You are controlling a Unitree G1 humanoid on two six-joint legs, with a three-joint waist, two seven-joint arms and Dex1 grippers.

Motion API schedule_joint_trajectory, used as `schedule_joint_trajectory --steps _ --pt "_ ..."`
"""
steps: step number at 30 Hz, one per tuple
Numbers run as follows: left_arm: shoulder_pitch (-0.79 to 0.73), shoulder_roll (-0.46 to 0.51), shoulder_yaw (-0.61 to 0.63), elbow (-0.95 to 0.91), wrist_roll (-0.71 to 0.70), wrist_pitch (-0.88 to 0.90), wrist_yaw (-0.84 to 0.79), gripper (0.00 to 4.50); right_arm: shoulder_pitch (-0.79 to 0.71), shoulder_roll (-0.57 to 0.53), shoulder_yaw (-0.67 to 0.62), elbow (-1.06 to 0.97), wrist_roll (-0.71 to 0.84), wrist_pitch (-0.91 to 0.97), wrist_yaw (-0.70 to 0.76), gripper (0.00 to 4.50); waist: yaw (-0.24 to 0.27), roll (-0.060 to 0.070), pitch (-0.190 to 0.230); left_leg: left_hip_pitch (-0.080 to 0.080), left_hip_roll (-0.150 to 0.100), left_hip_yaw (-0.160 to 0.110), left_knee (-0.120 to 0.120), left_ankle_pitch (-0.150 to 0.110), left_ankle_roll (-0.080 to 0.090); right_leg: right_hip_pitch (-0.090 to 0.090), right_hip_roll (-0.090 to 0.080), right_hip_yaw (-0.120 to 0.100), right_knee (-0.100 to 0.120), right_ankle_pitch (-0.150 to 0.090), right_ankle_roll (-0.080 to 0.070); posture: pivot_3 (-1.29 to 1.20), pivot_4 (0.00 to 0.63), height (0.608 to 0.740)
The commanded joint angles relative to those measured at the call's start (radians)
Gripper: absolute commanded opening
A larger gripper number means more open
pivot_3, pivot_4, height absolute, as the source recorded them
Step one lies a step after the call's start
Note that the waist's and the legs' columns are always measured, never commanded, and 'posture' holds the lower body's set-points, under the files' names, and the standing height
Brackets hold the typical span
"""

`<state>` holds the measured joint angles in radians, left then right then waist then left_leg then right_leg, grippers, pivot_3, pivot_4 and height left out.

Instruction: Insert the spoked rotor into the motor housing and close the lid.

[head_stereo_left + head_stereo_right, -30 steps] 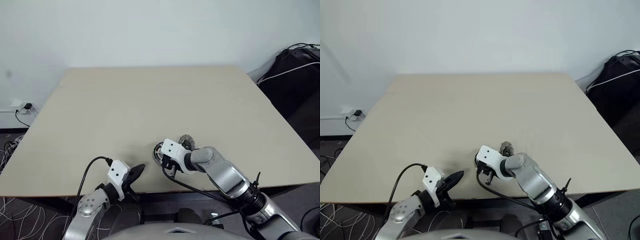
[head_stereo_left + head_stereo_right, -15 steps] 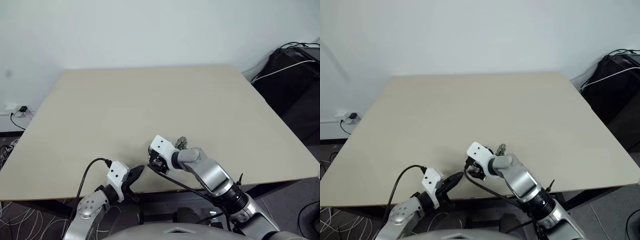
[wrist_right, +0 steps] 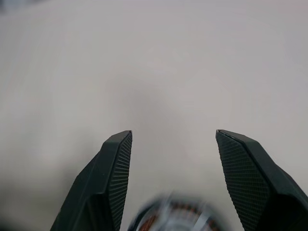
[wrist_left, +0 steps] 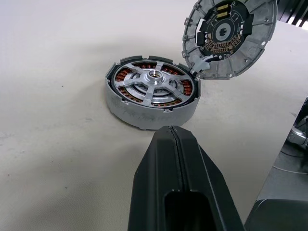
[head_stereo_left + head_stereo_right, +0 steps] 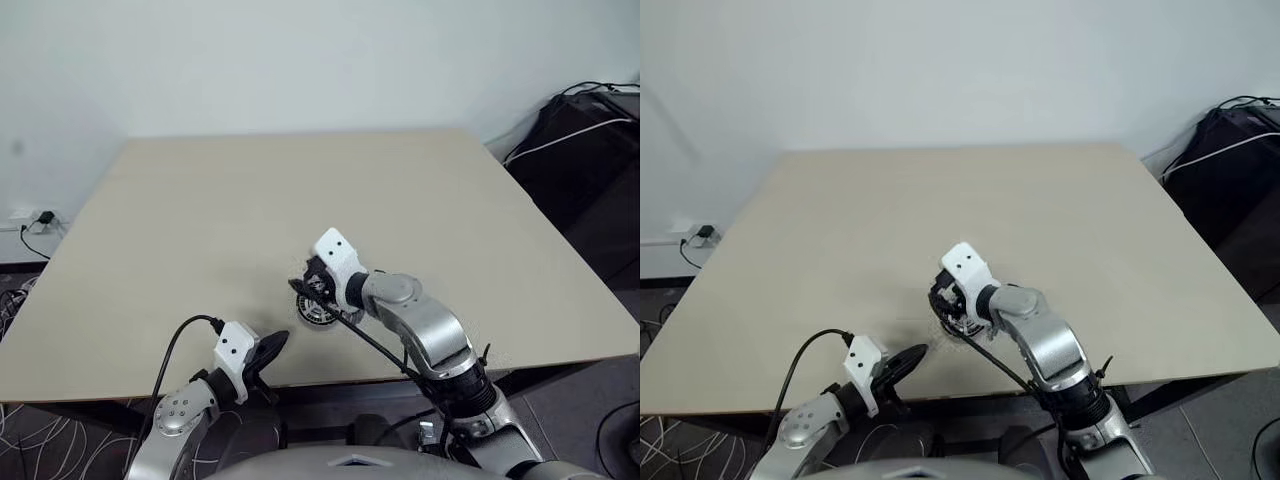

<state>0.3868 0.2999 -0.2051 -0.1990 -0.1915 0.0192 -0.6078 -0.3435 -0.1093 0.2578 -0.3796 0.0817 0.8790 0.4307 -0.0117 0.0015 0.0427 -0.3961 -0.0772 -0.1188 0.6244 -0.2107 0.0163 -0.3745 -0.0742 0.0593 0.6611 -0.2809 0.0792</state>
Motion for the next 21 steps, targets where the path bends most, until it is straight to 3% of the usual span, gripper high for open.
schedule_joint_trajectory --steps 1,3,5,9,12,16,21 --pt "-0.006 0.002 0.006 -0.024 -0.015 -0.004 -0.003 0.00 -0.038 0.001 -0.107 -0.055 -0.020 -0.087 -0.092 2.97 0.001 0.000 0.000 0.000 0.000 0.000 0.000 0.000 0.000 0.000 0.000 0.000 0.000 0.000 0.000 0.00 0.000 0.740" --pt "-0.007 0.002 0.004 -0.024 -0.016 -0.006 -0.003 0.00 -0.033 -0.053 -0.138 -0.051 -0.075 -0.139 -0.140 2.80 0.002 0.000 0.000 0.000 0.000 0.000 0.000 0.000 0.000 0.000 0.000 0.000 0.000 0.000 0.000 0.00 0.000 0.740" --pt "-0.007 0.001 -0.001 -0.020 -0.008 -0.014 0.000 0.00 0.021 -0.215 -0.105 -0.020 -0.225 -0.307 -0.174 2.36 0.008 0.000 0.000 0.000 -0.001 0.000 0.000 0.000 0.000 0.000 0.000 0.000 -0.001 0.000 0.000 0.00 0.000 0.740" --pt "-0.002 0.005 -0.004 -0.019 -0.003 -0.022 -0.001 0.00 0.193 -0.424 -0.107 0.041 -0.360 -0.401 -0.199 1.06 0.016 -0.001 -0.001 -0.001 -0.003 0.002 -0.001 0.000 0.001 0.000 -0.003 0.000 -0.003 0.000 0.000 0.00 0.000 0.740" --pt "0.000 0.011 0.000 -0.021 -0.007 -0.020 -0.005 0.00 0.320 -0.481 -0.137 0.022 -0.361 -0.377 -0.161 0.09 0.015 0.001 -0.001 0.000 -0.001 0.003 -0.003 0.000 0.001 0.000 -0.002 0.000 -0.002 -0.001 -0.002 0.00 0.000 0.740" --pt "-0.009 0.021 0.007 -0.021 -0.013 -0.014 -0.012 0.00 0.519 -0.557 -0.094 -0.060 -0.367 -0.338 -0.049 0.04 0.011 0.001 -0.001 0.001 -0.001 0.004 -0.003 0.000 0.002 0.001 -0.002 0.001 -0.001 -0.004 0.001 0.00 0.000 0.740" --pt "-0.023 0.030 0.002 -0.024 -0.015 0.000 -0.020 0.00 0.585 -0.480 -0.088 -0.170 -0.264 -0.306 0.023 0.04 -0.001 -0.001 0.002 0.003 0.000 0.003 0.003 -0.001 0.001 0.006 -0.005 0.002 0.000 -0.004 0.002 0.00 0.000 0.740"
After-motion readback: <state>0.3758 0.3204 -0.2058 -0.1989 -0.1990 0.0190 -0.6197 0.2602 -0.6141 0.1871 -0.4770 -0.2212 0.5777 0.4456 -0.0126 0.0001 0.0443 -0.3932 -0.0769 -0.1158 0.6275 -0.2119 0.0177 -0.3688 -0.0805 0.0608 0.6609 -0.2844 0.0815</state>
